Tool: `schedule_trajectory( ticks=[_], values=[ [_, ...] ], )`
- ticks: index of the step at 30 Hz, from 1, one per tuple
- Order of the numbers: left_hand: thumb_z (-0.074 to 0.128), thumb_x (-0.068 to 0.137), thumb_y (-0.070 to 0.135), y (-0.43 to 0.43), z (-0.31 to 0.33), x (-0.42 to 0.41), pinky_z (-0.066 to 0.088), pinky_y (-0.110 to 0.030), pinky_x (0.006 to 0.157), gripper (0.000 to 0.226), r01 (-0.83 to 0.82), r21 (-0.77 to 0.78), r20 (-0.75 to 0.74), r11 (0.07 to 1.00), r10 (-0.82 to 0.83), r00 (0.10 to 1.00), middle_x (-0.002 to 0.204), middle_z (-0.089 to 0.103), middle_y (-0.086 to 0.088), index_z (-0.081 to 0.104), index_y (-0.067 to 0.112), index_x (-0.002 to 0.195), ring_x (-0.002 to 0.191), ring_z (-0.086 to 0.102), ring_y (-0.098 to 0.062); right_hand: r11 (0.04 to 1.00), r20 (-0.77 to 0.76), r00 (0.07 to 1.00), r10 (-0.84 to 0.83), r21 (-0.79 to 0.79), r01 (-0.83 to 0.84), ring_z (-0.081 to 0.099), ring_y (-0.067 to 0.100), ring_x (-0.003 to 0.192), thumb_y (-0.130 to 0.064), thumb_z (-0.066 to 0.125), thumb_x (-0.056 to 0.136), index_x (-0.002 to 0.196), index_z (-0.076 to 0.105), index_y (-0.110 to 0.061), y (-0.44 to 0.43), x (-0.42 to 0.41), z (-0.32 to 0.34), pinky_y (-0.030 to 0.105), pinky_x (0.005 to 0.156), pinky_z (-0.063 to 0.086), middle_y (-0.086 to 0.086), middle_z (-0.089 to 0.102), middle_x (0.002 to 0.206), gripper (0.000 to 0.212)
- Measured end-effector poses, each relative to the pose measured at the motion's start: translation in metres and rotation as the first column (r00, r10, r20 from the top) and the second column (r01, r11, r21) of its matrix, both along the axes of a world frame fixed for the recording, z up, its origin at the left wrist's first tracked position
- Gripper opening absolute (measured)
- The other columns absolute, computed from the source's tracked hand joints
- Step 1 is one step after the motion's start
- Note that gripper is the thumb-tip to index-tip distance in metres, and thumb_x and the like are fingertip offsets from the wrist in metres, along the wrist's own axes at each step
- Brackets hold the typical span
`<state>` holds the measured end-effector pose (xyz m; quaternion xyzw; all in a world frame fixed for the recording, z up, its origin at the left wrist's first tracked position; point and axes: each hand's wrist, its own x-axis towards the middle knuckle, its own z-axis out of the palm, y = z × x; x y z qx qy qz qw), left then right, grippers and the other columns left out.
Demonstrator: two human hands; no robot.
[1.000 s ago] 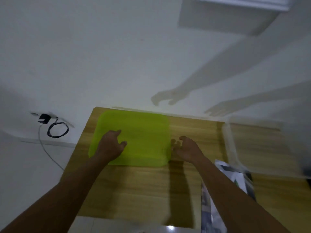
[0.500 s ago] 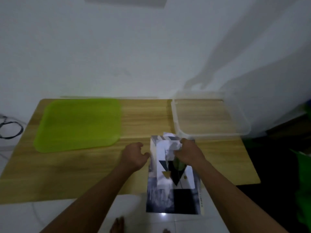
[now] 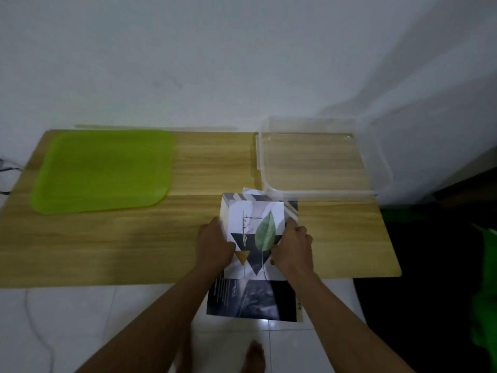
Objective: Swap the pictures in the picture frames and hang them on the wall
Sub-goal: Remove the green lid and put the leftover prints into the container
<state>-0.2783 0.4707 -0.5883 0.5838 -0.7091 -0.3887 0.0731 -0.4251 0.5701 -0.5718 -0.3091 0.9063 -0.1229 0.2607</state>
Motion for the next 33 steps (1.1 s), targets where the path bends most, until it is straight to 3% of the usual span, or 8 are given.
schedule_trajectory(
  ticks=[3, 8, 11, 15, 21, 25, 30, 33],
  values=[
    [0.077, 0.06, 0.008, 0.001, 0.002, -0.003, 0.037, -0.032, 0.059, 0.036, -0.045, -0.005, -0.025, 0.999, 0.045, 0.999, 0.081, 0.055, -0.003, 0.051, 0.012, 0.085, 0.083, 0.054, -0.028, 0.999, 0.025, 0.999, -0.022, -0.036, 0.023, 0.041, 0.036, 0.119, -0.014, 0.07, 0.083, 0.139, 0.033, -0.016, 0.003, -0.004, -0.001, 0.042, 0.093, 0.044, 0.016, 0.044, 0.129, 0.068],
    [0.082, 0.066, 0.009, -0.002, 0.007, -0.005, 0.048, -0.032, 0.078, 0.066, -0.171, 0.106, -0.077, 0.979, 0.18, 0.981, 0.114, 0.064, -0.007, 0.052, 0.009, 0.125, 0.098, 0.06, -0.025, 0.994, 0.097, 0.993, -0.072, -0.075, 0.08, 0.041, 0.038, 0.119, -0.017, 0.076, 0.079, 0.143, 0.029, -0.02, 0.005, -0.01, 0.001, 0.044, 0.095, 0.043, 0.015, 0.041, 0.128, 0.079],
    [0.085, 0.064, 0.019, -0.005, 0.006, -0.001, 0.05, -0.037, 0.084, 0.072, -0.14, 0.086, -0.01, 0.986, 0.141, 0.99, 0.115, 0.063, -0.006, 0.052, 0.011, 0.127, 0.103, 0.06, -0.027, 0.968, 0.211, 0.959, -0.19, -0.121, 0.218, 0.046, 0.035, 0.118, -0.018, 0.08, 0.074, 0.143, 0.03, -0.02, 0.001, -0.01, 0.001, 0.048, 0.096, 0.046, 0.012, 0.045, 0.125, 0.085],
    [0.085, 0.064, 0.022, -0.008, 0.003, 0.006, 0.049, -0.04, 0.086, 0.071, -0.098, 0.02, 0.057, 0.995, 0.096, 0.994, 0.115, 0.063, -0.007, 0.051, 0.012, 0.126, 0.105, 0.059, -0.029, 0.943, 0.242, 0.938, -0.246, -0.165, 0.29, 0.055, 0.034, 0.105, -0.023, 0.083, 0.069, 0.121, 0.044, -0.015, -0.002, -0.006, -0.001, 0.049, 0.085, 0.053, 0.01, 0.052, 0.112, 0.066],
    [0.087, 0.06, 0.027, -0.012, -0.005, 0.013, 0.047, -0.037, 0.079, 0.07, -0.056, -0.052, 0.084, 0.997, 0.061, 0.995, 0.111, 0.059, -0.008, 0.052, 0.016, 0.12, 0.101, 0.055, -0.028, 0.912, 0.283, 0.922, -0.264, -0.237, 0.334, 0.051, 0.021, 0.084, -0.02, 0.077, 0.082, 0.134, 0.035, -0.02, -0.007, 0.001, 0.003, 0.031, 0.07, 0.046, 0.0, 0.032, 0.112, 0.067],
    [0.086, 0.059, 0.032, -0.02, -0.013, 0.021, 0.041, -0.034, 0.072, 0.075, 0.034, -0.095, 0.099, 0.995, -0.025, 0.995, 0.103, 0.058, -0.006, 0.048, 0.018, 0.122, 0.096, 0.053, -0.027, 0.906, 0.289, 0.914, -0.286, -0.23, 0.356, 0.046, 0.018, 0.089, -0.013, 0.076, 0.081, 0.14, 0.031, -0.022, -0.012, 0.009, 0.003, 0.032, 0.073, 0.045, 0.004, 0.042, 0.118, 0.075],
    [0.085, 0.064, 0.033, -0.023, -0.011, 0.024, 0.046, -0.038, 0.085, 0.09, 0.066, -0.076, 0.116, 0.995, -0.057, 0.992, 0.11, 0.055, -0.01, 0.041, 0.021, 0.141, 0.103, 0.053, -0.031, 0.893, 0.332, 0.891, -0.311, -0.22, 0.393, 0.057, 0.022, 0.091, -0.005, 0.072, 0.08, 0.141, 0.028, -0.02, -0.019, 0.014, 0.002, 0.042, 0.078, 0.057, 0.008, 0.059, 0.111, 0.077],
    [0.085, 0.065, 0.03, -0.024, -0.005, 0.026, 0.044, -0.038, 0.088, 0.094, 0.087, -0.063, 0.106, 0.994, -0.08, 0.991, 0.111, 0.053, -0.011, 0.036, 0.02, 0.145, 0.107, 0.051, -0.032, 0.875, 0.356, 0.882, -0.31, -0.256, 0.411, 0.054, 0.019, 0.092, -0.003, 0.073, 0.079, 0.145, 0.025, -0.023, -0.018, 0.017, 0.003, 0.035, 0.073, 0.052, 0.007, 0.057, 0.117, 0.084]
  ],
)
